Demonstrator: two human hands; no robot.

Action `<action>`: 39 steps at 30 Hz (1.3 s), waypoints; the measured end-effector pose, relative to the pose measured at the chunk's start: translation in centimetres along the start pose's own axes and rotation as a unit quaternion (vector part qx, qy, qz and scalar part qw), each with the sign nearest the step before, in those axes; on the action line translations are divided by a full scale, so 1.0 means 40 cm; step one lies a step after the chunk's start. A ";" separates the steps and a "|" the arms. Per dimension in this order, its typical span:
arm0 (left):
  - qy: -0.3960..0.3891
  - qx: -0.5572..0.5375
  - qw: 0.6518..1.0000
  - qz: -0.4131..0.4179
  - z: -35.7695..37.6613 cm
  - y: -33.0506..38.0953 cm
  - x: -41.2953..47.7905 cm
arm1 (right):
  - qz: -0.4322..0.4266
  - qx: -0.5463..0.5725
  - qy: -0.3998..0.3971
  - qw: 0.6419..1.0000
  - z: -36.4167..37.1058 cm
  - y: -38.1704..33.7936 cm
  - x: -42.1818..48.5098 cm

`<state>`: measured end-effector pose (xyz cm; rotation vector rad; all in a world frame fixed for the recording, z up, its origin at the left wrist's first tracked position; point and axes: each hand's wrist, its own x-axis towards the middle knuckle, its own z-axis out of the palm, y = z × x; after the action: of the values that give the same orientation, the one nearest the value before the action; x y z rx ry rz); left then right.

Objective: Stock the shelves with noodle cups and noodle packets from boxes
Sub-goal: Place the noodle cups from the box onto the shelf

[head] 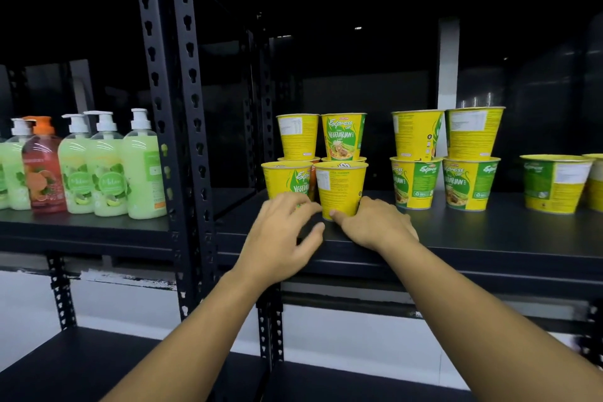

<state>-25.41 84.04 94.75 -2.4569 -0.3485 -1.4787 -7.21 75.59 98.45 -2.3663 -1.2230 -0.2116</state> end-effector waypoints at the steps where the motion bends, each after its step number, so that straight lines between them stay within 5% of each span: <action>1: -0.025 0.003 1.000 -0.003 0.007 0.002 -0.009 | -0.003 0.003 0.001 1.000 0.001 0.001 -0.001; 12: -0.048 0.050 0.992 -0.106 0.029 0.030 -0.033 | -0.012 -0.002 0.039 0.999 -0.003 0.001 -0.022; 18: -0.058 0.025 0.990 -0.128 0.017 0.042 -0.033 | -0.030 -0.003 0.179 0.983 -0.014 0.002 -0.084; 26: -0.023 -0.078 0.986 -0.142 0.003 0.055 -0.090 | -0.275 -0.057 0.272 0.920 0.052 0.092 -0.194; 32: 0.050 -0.151 0.981 -0.109 -0.003 0.128 -0.161 | -0.309 -0.062 0.205 0.927 0.077 0.159 -0.285; 39: -0.061 -0.197 0.972 -0.111 0.032 0.230 -0.327 | -0.323 0.026 0.127 0.937 0.161 0.242 -0.435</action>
<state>-27.28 74.87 81.74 -2.9137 -0.3986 -1.6196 -10.23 61.10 83.66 -1.7435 -1.7977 -0.6595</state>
